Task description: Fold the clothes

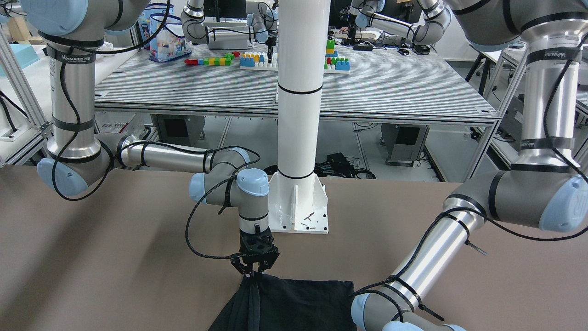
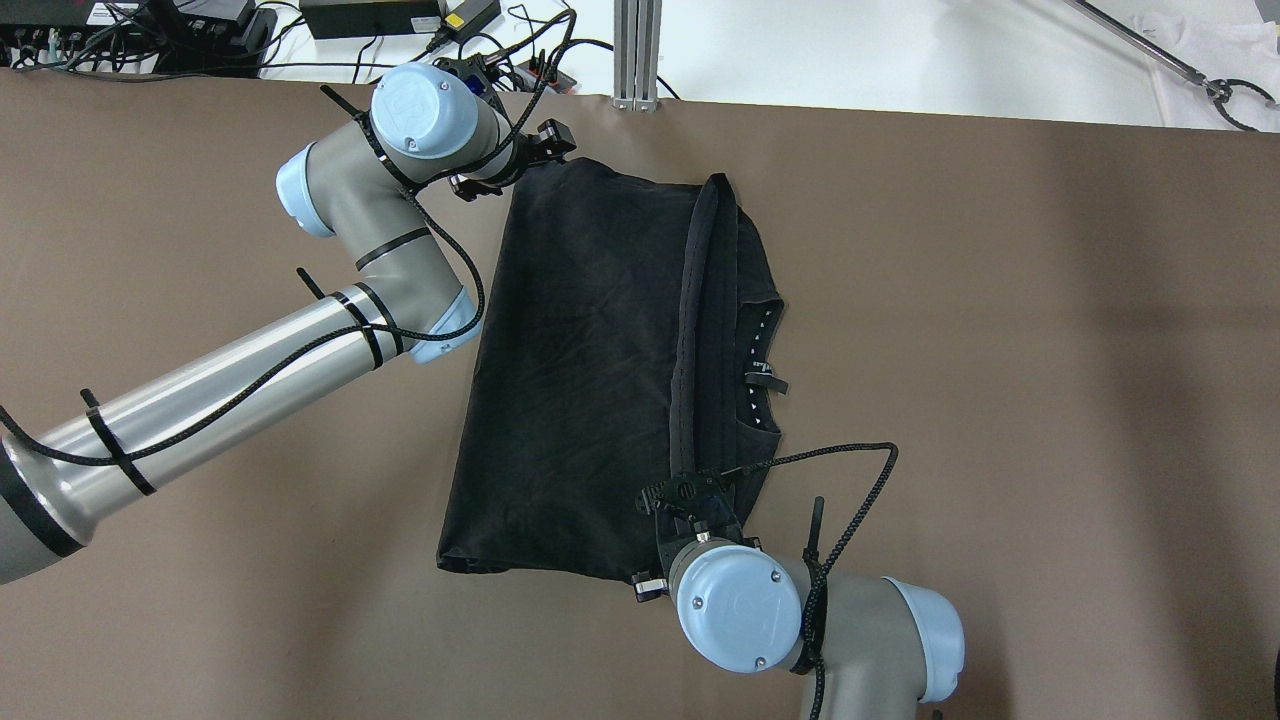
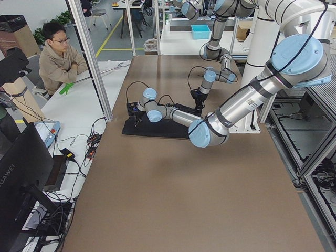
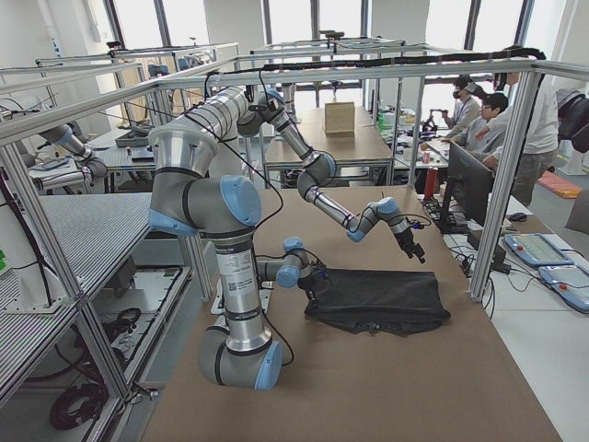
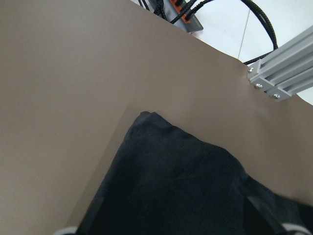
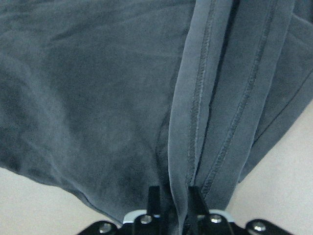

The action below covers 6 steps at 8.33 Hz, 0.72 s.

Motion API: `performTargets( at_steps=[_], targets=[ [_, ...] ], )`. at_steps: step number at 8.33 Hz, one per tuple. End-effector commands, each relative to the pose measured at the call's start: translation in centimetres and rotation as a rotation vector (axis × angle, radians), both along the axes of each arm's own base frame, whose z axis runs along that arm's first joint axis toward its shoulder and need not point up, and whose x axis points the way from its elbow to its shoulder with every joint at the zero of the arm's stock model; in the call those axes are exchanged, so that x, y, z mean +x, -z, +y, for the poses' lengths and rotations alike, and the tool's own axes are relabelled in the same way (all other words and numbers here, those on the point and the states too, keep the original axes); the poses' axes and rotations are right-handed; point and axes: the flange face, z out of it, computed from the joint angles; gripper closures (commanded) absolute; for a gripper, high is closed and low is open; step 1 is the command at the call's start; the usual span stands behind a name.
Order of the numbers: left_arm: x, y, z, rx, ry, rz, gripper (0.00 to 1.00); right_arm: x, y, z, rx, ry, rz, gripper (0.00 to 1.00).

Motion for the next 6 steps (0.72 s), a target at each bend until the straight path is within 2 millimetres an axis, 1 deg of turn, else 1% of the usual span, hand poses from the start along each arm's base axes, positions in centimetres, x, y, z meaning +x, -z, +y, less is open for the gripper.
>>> performTargets(
  at_steps=[1,2,3,4,5,6],
  targets=[
    [0.3,-0.1,0.2,0.002,-0.005,0.000,0.00,-0.1,-0.3,0.0,0.004,0.005,0.008,0.88],
    [0.3,-0.1,0.2,0.000,-0.002,0.003,0.00,-0.1,-0.4,0.0,0.003,0.005,0.011,1.00],
    [0.3,-0.1,0.2,-0.006,0.002,0.008,0.00,-0.1,-0.3,0.0,0.001,0.005,0.009,1.00],
    [0.4,0.0,0.3,-0.007,0.002,0.011,0.00,0.5,-0.2,0.2,0.000,0.009,0.002,1.00],
    [0.7,0.1,0.5,-0.006,-0.001,0.012,0.00,2.1,-0.9,0.7,-0.002,0.013,-0.003,1.00],
    [0.7,0.1,0.5,-0.006,-0.001,0.012,0.00,5.4,-1.6,1.7,0.000,0.017,-0.019,1.00]
  ],
)
